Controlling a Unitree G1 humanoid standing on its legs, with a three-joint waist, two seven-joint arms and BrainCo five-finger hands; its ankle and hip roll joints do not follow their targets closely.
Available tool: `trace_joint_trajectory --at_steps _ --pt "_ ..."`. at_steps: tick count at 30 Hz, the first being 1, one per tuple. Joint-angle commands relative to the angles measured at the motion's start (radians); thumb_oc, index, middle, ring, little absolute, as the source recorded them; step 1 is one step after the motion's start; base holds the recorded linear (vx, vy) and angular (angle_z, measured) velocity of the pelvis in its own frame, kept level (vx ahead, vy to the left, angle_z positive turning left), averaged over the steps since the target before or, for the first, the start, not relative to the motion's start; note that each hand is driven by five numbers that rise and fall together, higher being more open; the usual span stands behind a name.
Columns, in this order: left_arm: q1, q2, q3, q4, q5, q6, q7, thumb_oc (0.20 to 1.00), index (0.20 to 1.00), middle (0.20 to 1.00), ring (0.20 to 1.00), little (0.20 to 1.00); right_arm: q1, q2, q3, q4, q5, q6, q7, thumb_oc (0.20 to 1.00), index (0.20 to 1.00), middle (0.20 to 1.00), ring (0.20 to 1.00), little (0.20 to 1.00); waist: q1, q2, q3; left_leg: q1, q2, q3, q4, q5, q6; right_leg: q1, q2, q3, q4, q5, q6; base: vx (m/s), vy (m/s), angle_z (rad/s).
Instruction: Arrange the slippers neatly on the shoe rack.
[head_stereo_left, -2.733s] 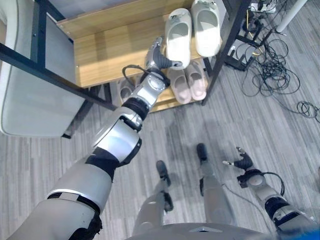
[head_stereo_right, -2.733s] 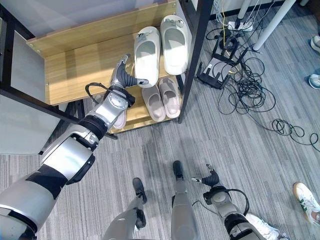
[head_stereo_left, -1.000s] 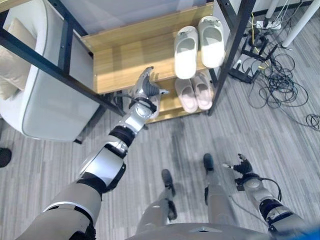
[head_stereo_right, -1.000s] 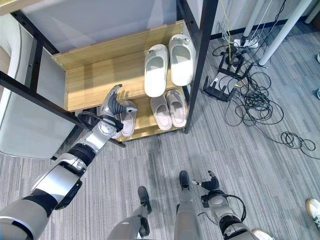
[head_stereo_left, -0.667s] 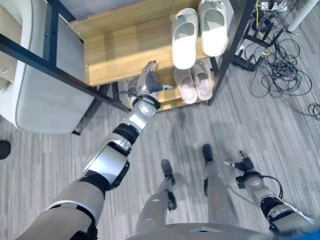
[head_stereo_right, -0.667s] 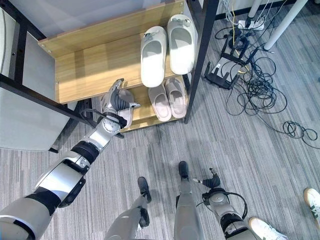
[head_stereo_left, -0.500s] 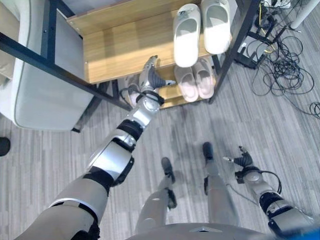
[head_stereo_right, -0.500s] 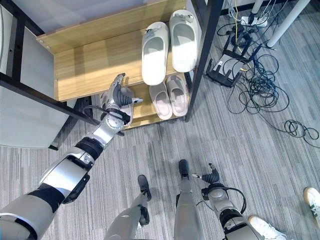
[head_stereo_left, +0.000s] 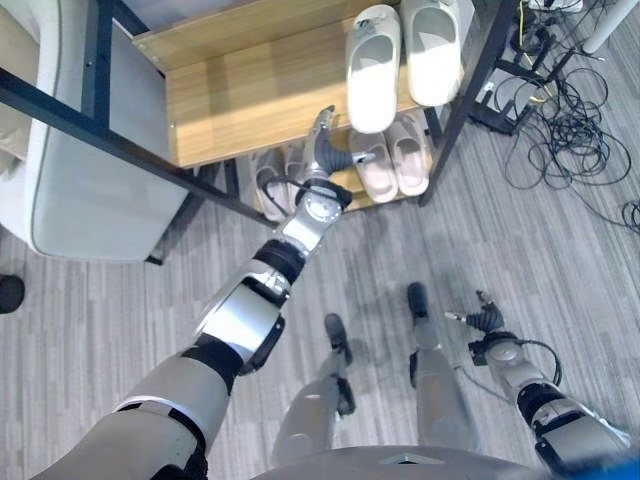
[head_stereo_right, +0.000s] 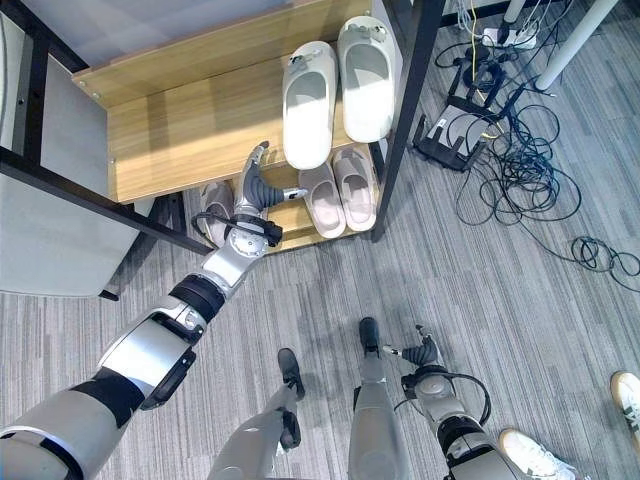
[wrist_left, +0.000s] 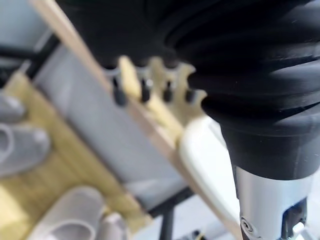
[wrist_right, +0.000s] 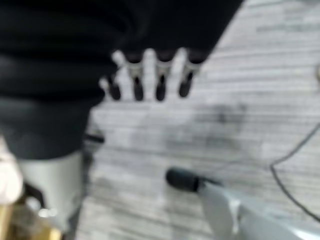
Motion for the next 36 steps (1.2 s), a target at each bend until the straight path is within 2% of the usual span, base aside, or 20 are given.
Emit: trace_joint_trajectory --at_steps 1,13,23,29,36 --pt "-0.037 -0.093 0.012 0.044 -0.048 -0.034 -0.064 1.000 1.000 1.000 1.000 1.000 -0.060 -0.050 0.038 0.011 0.015 -0.003 -0.016 1.000 1.000 1.000 1.000 1.000 -0.026 0.025 0.020 -0.086 0.026 -0.084 0.108 -0.087 -0.038 -0.027 -0.030 0.029 0.141 -0.172 0.055 0.00 0.000 0.00" --pt "-0.092 -0.164 -0.001 0.125 -0.099 -0.037 -0.077 1.000 1.000 1.000 1.000 1.000 -0.079 -0.053 0.065 0.041 0.019 0.003 -0.011 1.000 1.000 1.000 1.000 1.000 -0.045 0.038 0.017 -0.078 0.026 -0.077 0.103 -0.086 -0.036 -0.029 -0.028 0.040 0.142 -0.173 0.055 0.01 0.001 -0.04" --pt "-0.156 -0.171 -0.013 0.178 -0.055 -0.015 -0.055 1.000 1.000 1.000 1.000 1.000 -0.081 -0.059 0.081 0.057 0.026 -0.007 -0.013 1.000 1.000 1.000 1.000 1.000 -0.058 0.030 0.017 -0.084 0.031 -0.077 0.101 -0.083 -0.036 -0.038 -0.023 0.045 0.142 -0.170 0.052 0.00 0.000 0.00" --pt "-0.205 -0.109 -0.002 0.209 -0.028 -0.004 -0.045 1.000 1.000 1.000 1.000 1.000 -0.066 -0.065 0.085 0.062 0.017 -0.013 -0.009 1.000 1.000 1.000 1.000 1.000 -0.059 0.027 0.001 -0.081 0.033 -0.077 0.095 -0.082 -0.037 -0.032 -0.021 0.042 0.135 -0.170 0.052 0.00 0.000 0.00" --pt "-0.158 -0.026 0.004 0.130 0.003 -0.023 -0.043 1.000 1.000 1.000 1.000 1.000 -0.018 -0.054 0.053 0.060 0.016 -0.017 0.004 1.000 1.000 1.000 1.000 1.000 -0.047 0.024 -0.025 -0.058 0.041 -0.088 0.102 -0.088 -0.040 0.000 -0.019 0.028 0.143 -0.183 0.050 0.00 0.000 0.00"
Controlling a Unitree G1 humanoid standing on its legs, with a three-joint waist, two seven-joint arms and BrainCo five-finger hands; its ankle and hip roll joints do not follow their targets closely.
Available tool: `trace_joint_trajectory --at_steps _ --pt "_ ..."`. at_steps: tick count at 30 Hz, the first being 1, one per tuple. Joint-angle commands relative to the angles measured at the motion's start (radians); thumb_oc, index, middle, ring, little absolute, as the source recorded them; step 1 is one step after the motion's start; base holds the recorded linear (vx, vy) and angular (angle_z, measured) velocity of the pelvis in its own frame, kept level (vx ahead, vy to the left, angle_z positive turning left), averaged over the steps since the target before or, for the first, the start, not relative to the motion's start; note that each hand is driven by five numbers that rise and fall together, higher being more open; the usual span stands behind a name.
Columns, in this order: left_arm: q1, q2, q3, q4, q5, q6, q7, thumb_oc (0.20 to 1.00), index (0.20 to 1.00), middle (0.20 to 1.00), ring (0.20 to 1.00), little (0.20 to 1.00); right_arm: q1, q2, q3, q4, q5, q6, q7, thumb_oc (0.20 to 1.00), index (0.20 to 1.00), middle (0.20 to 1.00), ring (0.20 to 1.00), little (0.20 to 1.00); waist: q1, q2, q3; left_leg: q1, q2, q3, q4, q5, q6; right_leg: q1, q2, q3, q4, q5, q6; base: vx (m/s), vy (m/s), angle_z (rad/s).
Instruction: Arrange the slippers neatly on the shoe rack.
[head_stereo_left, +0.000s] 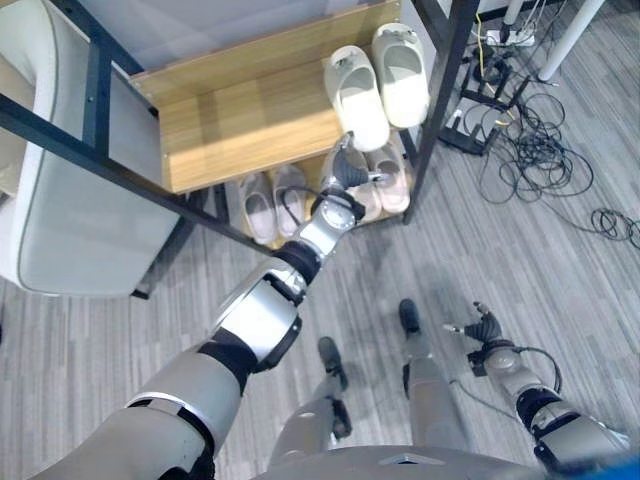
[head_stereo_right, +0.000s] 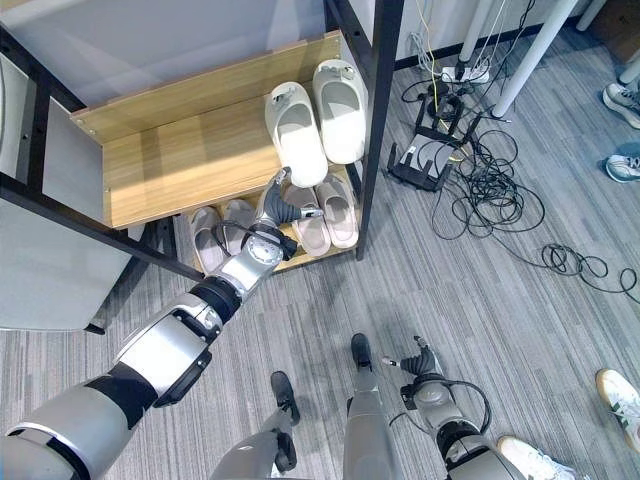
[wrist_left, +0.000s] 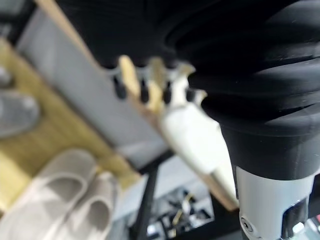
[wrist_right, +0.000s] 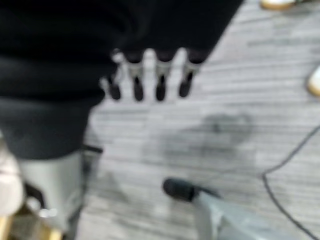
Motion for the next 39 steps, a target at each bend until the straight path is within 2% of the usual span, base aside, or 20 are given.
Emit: trace_joint_trajectory --at_steps 1,7,8,10,14,17,18,21,23,25,26,27,29,32,33,34,35,37,38,39 --pt "-0.105 0.009 0.066 -0.022 0.054 -0.049 0.006 1.000 1.000 1.000 1.000 1.000 -0.031 -0.058 -0.002 0.003 0.015 -0.021 -0.001 1.000 1.000 1.000 1.000 1.000 -0.001 0.050 0.073 -0.064 0.054 -0.110 0.102 -0.078 -0.053 0.033 -0.010 -0.002 0.084 -0.160 0.041 0.03 -0.037 -0.01" --pt "0.041 0.064 0.065 -0.229 0.088 -0.075 -0.008 1.000 1.000 1.000 1.000 1.000 0.004 -0.028 -0.040 -0.008 0.012 -0.016 0.007 1.000 1.000 1.000 1.000 1.000 0.020 0.036 0.047 -0.011 0.061 -0.118 0.094 -0.082 -0.059 0.104 -0.013 -0.023 0.073 -0.172 0.047 0.05 -0.026 0.02" --pt "0.106 0.088 0.071 -0.309 0.090 -0.090 -0.011 1.000 1.000 1.000 1.000 1.000 0.016 -0.014 -0.056 -0.011 0.011 -0.013 0.009 1.000 1.000 1.000 1.000 1.000 0.029 0.030 0.037 0.023 0.065 -0.126 0.086 -0.085 -0.061 0.142 -0.014 -0.034 0.070 -0.179 0.049 0.12 -0.042 0.06" --pt "0.133 0.093 0.072 -0.340 0.091 -0.093 -0.016 1.000 1.000 1.000 1.000 1.000 0.020 -0.009 -0.060 -0.012 0.011 -0.012 0.009 1.000 1.000 1.000 1.000 1.000 0.030 0.026 0.032 0.040 0.065 -0.129 0.081 -0.086 -0.062 0.162 -0.016 -0.040 0.065 -0.179 0.051 0.08 -0.032 0.12" --pt "0.278 0.134 0.093 -0.493 0.066 -0.119 -0.066 1.000 1.000 1.000 1.000 1.000 0.057 0.018 -0.093 -0.013 0.011 -0.006 0.014 1.000 1.000 1.000 1.000 1.000 0.045 0.014 0.012 0.104 0.067 -0.145 0.061 -0.083 -0.066 0.237 -0.016 -0.080 0.052 -0.187 0.051 0.07 -0.035 0.11" --pt "0.451 0.176 0.089 -0.611 0.060 -0.137 -0.150 1.000 1.000 1.000 1.000 1.000 0.084 0.038 -0.138 -0.003 0.012 0.001 0.020 1.000 1.000 1.000 1.000 1.000 0.070 0.013 -0.013 0.163 0.064 -0.159 0.035 -0.078 -0.068 0.307 -0.015 -0.122 0.039 -0.193 0.052 0.07 -0.002 0.25" --pt "0.453 0.177 0.089 -0.613 0.060 -0.136 -0.150 1.000 1.000 1.000 1.000 1.000 0.086 0.038 -0.138 -0.003 0.012 0.001 0.020 1.000 1.000 1.000 1.000 1.000 0.068 0.013 -0.012 0.166 0.065 -0.160 0.033 -0.077 -0.068 0.311 -0.014 -0.124 0.037 -0.192 0.052 0.05 0.012 0.18" --pt "0.636 0.196 0.106 -0.719 -0.046 -0.153 -0.241 1.000 1.000 1.000 1.000 1.000 0.132 0.040 -0.180 -0.015 0.012 0.007 0.023 1.000 1.000 1.000 1.000 1.000 0.087 0.009 -0.029 0.205 0.065 -0.171 0.021 -0.079 -0.067 0.361 -0.014 -0.154 0.022 -0.192 0.054 0.03 0.006 0.19" --pt "0.846 0.280 0.130 -0.825 -0.107 -0.169 -0.355 1.000 1.000 1.000 1.000 1.000 0.163 0.038 -0.212 -0.023 0.002 0.009 0.034 1.000 1.000 1.000 1.000 1.000 0.106 0.000 -0.053 0.238 0.066 -0.173 0.016 -0.085 -0.063 0.400 -0.009 -0.169 0.007 -0.193 0.057 0.05 -0.008 0.06" --pt "0.851 0.282 0.131 -0.829 -0.108 -0.167 -0.356 1.000 1.000 1.000 1.000 1.000 0.166 0.039 -0.211 -0.024 0.001 0.009 0.034 1.000 1.000 1.000 1.000 1.000 0.105 -0.001 -0.054 0.240 0.066 -0.173 0.015 -0.086 -0.063 0.403 -0.008 -0.169 0.005 -0.192 0.057 0.04 0.007 0.07" --pt "1.034 0.335 0.161 -0.829 -0.130 -0.159 -0.434 1.000 1.000 1.000 1.000 1.000 0.194 0.037 -0.233 -0.019 -0.024 0.011 0.048 1.000 1.000 1.000 1.000 1.000 0.118 -0.006 -0.078 0.272 0.068 -0.171 0.007 -0.095 -0.060 0.438 -0.003 -0.177 -0.013 -0.195 0.060 0.04 0.017 0.06" --pt "1.037 0.336 0.162 -0.831 -0.130 -0.159 -0.435 1.000 1.000 1.000 1.000 1.000 0.195 0.037 -0.232 -0.020 -0.024 0.011 0.048 1.000 1.000 1.000 1.000 1.000 0.117 -0.007 -0.078 0.274 0.068 -0.171 0.007 -0.095 -0.060 0.441 -0.003 -0.177 -0.015 -0.194 0.060 0.05 0.023 0.05" --pt "1.111 0.342 0.178 -0.773 -0.103 -0.151 -0.457 1.000 1.000 1.000 1.000 1.000 0.201 0.028 -0.246 -0.012 -0.034 0.011 0.054 1.000 1.000 1.000 1.000 1.000 0.126 -0.013 -0.090 0.290 0.067 -0.177 0.005 -0.099 -0.059 0.462 0.000 -0.184 -0.022 -0.197 0.061 0.00 0.009 0.04" --pt "1.172 0.305 0.182 -0.601 -0.041 -0.132 -0.473 1.000 1.000 1.000 1.000 1.000 0.223 0.019 -0.264 0.005 -0.036 0.012 0.062 1.000 1.000 1.000 1.000 1.000 0.134 -0.023 -0.105 0.308 0.067 -0.187 0.004 -0.103 -0.059 0.493 0.004 -0.198 -0.028 -0.203 0.060 -0.03 0.025 0.06" --pt "1.189 0.276 0.183 -0.463 0.029 -0.122 -0.464 1.000 1.000 1.000 1.000 1.000 0.235 0.020 -0.271 0.023 -0.040 0.013 0.067 1.000 1.000 1.000 1.000 1.000 0.139 -0.033 -0.115 0.319 0.066 -0.188 0.004 -0.109 -0.058 0.508 0.005 -0.205 -0.031 -0.204 0.061 -0.04 0.029 0.19" --pt "1.188 0.258 0.189 -0.401 0.044 -0.118 -0.460 1.000 1.000 1.000 1.000 1.000 0.242 0.024 -0.276 0.033 -0.039 0.011 0.068 1.000 1.000 1.000 1.000 1.000 0.141 -0.036 -0.120 0.323 0.066 -0.190 0.004 -0.111 -0.058 0.514 0.005 -0.210 -0.033 -0.205 0.061 -0.05 0.027 0.21" --pt "1.171 0.209 0.211 -0.198 0.116 -0.107 -0.426 1.000 1.000 1.000 1.000 1.000 0.253 0.036 -0.284 0.057 -0.029 0.008 0.066 1.000 1.000 1.000 1.000 1.000 0.144 -0.045 -0.127 0.329 0.067 -0.197 0.004 -0.114 -0.060 0.526 0.004 -0.221 -0.038 -0.207 0.060 -0.03 0.014 0.16" --pt "1.148 0.191 0.224 -0.114 0.135 -0.104 -0.411 1.000 1.000 1.000 1.000 1.000 0.253 0.040 -0.290 0.070 -0.019 0.005 0.066 1.000 1.000 1.000 1.000 1.000 0.145 -0.050 -0.129 0.330 0.067 -0.202 0.004 -0.114 -0.062 0.530 0.005 -0.226 -0.040 -0.208 0.059 -0.03 -0.006 0.21" --pt "1.122 0.171 0.276 0.066 0.166 -0.078 -0.375 1.000 1.000 1.000 1.000 1.000 0.258 0.042 -0.298 0.095 0.002 0.004 0.069 1.000 1.000 1.000 1.000 1.000 0.151 -0.060 -0.137 0.329 0.069 -0.209 0.004 -0.113 -0.064 0.536 0.005 -0.235 -0.043 -0.210 0.056 -0.03 -0.011 0.47" --pt "1.120 0.170 0.276 0.068 0.166 -0.080 -0.374 1.000 1.000 1.000 1.000 1.000 0.257 0.042 -0.298 0.096 0.002 0.003 0.069 1.000 1.000 1.000 1.000 1.000 0.150 -0.060 -0.136 0.329 0.069 -0.209 0.004 -0.113 -0.064 0.537 0.005 -0.236 -0.044 -0.210 0.056 -0.02 -0.008 0.47"
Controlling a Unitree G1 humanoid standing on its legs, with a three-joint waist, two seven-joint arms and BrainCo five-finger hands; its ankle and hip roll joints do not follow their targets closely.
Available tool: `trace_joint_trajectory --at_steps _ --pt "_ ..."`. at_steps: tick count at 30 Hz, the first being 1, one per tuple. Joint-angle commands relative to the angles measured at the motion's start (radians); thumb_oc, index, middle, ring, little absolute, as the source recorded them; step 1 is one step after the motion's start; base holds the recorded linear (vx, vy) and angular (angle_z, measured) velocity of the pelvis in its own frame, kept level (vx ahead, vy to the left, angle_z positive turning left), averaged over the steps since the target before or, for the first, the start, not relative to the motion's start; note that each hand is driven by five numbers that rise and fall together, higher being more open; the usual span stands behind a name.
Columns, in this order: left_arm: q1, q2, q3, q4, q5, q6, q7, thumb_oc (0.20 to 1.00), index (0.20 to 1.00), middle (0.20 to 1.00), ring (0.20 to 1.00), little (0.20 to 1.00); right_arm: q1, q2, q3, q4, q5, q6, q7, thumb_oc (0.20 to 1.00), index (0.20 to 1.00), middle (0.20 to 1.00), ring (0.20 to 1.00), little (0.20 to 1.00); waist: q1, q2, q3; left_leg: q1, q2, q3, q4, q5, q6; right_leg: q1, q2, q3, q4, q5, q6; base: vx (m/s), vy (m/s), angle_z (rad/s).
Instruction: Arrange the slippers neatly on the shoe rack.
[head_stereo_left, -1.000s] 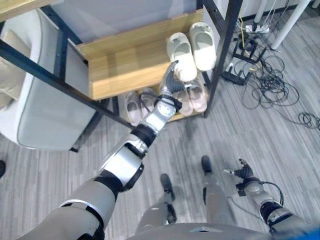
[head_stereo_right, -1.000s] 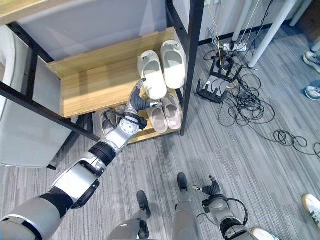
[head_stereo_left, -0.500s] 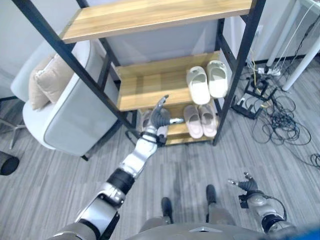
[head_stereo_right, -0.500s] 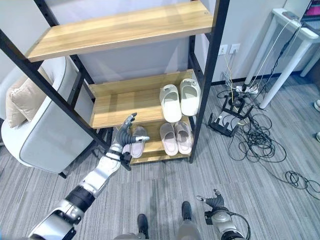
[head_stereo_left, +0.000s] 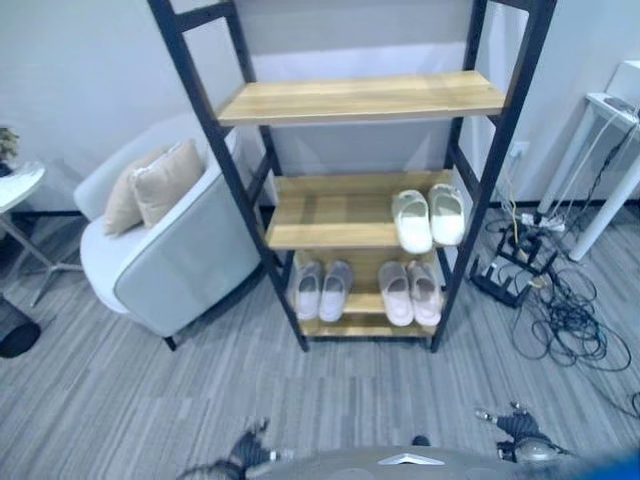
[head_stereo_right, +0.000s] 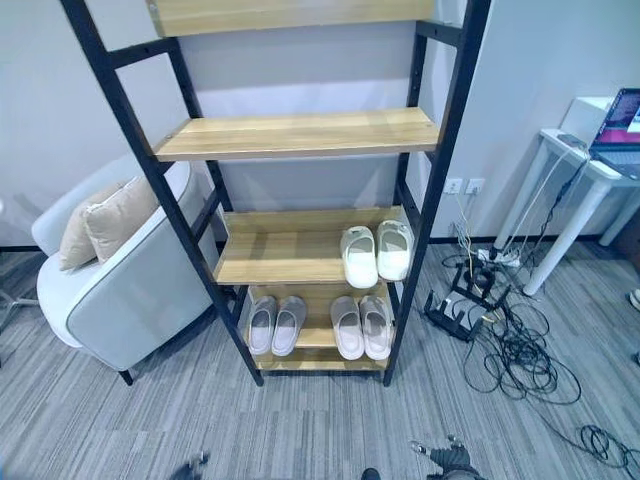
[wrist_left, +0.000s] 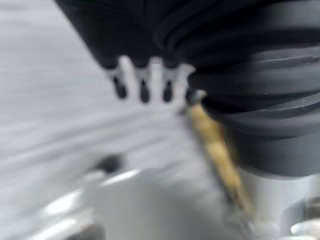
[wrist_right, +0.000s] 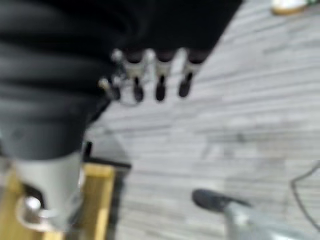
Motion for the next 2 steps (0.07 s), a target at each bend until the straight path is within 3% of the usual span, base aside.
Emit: trace_joint_trajectory --at_steps 1,2 --pt "-0.097 -0.012 0.098 0.090 0.106 0.018 0.064 1.000 1.000 1.000 1.000 1.000 -0.038 -0.016 0.012 0.001 0.027 -0.029 -0.004 1.000 1.000 1.000 1.000 1.000 -0.001 0.017 0.054 0.026 0.018 -0.036 0.004 -0.039 0.004 0.147 -0.002 -0.031 -0.031 -0.088 0.054 0.01 -0.013 0.09" --pt "-0.096 -0.007 0.118 0.147 0.127 0.035 0.071 1.000 1.000 1.000 1.000 1.000 -0.036 -0.014 0.010 0.011 0.031 -0.027 0.000 1.000 1.000 1.000 1.000 1.000 0.001 0.013 0.052 0.027 0.019 -0.038 0.004 -0.040 0.004 0.149 -0.001 -0.033 -0.029 -0.092 0.052 0.01 -0.019 -0.16"
